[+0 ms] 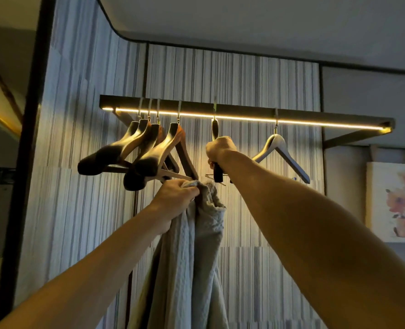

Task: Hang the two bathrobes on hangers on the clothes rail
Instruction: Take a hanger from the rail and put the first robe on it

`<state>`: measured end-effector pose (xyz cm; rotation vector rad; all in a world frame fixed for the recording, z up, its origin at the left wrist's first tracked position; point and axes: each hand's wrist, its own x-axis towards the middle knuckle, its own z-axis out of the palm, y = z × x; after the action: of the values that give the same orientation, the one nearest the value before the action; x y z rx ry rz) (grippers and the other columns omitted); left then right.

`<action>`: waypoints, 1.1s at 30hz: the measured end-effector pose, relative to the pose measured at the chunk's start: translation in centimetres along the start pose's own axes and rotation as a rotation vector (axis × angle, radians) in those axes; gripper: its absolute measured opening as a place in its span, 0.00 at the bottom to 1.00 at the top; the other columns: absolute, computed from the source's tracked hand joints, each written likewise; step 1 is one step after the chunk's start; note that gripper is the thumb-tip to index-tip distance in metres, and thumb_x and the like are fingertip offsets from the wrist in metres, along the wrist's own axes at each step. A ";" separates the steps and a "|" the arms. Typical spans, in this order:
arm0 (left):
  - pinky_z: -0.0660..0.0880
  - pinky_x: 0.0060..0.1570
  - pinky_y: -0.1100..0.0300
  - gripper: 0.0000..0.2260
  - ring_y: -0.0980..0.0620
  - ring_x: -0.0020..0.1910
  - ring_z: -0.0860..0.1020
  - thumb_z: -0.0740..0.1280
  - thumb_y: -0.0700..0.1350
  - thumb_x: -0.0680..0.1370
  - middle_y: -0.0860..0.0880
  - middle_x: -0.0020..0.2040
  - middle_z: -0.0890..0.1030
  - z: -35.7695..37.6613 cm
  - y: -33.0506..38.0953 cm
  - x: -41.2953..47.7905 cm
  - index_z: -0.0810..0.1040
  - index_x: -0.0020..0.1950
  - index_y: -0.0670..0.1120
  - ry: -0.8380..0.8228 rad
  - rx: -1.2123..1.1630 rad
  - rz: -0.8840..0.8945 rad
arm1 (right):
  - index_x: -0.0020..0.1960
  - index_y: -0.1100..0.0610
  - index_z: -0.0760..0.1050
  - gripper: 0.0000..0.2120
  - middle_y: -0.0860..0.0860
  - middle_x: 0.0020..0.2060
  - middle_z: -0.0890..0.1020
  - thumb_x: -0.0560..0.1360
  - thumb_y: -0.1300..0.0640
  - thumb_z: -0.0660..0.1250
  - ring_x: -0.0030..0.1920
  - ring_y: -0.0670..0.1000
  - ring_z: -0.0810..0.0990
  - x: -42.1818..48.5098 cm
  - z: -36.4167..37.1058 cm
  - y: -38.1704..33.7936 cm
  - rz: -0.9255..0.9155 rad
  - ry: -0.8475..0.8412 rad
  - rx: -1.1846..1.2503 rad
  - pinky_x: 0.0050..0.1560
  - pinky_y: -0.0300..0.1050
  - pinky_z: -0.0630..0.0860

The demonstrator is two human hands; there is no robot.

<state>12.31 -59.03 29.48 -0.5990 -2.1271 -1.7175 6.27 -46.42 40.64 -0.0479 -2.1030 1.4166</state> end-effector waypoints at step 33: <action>0.73 0.44 0.45 0.12 0.33 0.51 0.77 0.59 0.41 0.79 0.35 0.55 0.79 6.0 -19.8 -12.0 0.78 0.56 0.39 0.144 1.182 -0.310 | 0.49 0.50 0.76 0.09 0.54 0.34 0.79 0.78 0.46 0.63 0.31 0.50 0.75 -26.1 -12.3 35.2 -0.087 -0.308 -0.044 0.35 0.45 0.76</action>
<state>12.18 -58.08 5.58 0.1989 -2.6733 -0.3250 23.61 -30.07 1.88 0.2573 -2.3521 1.3977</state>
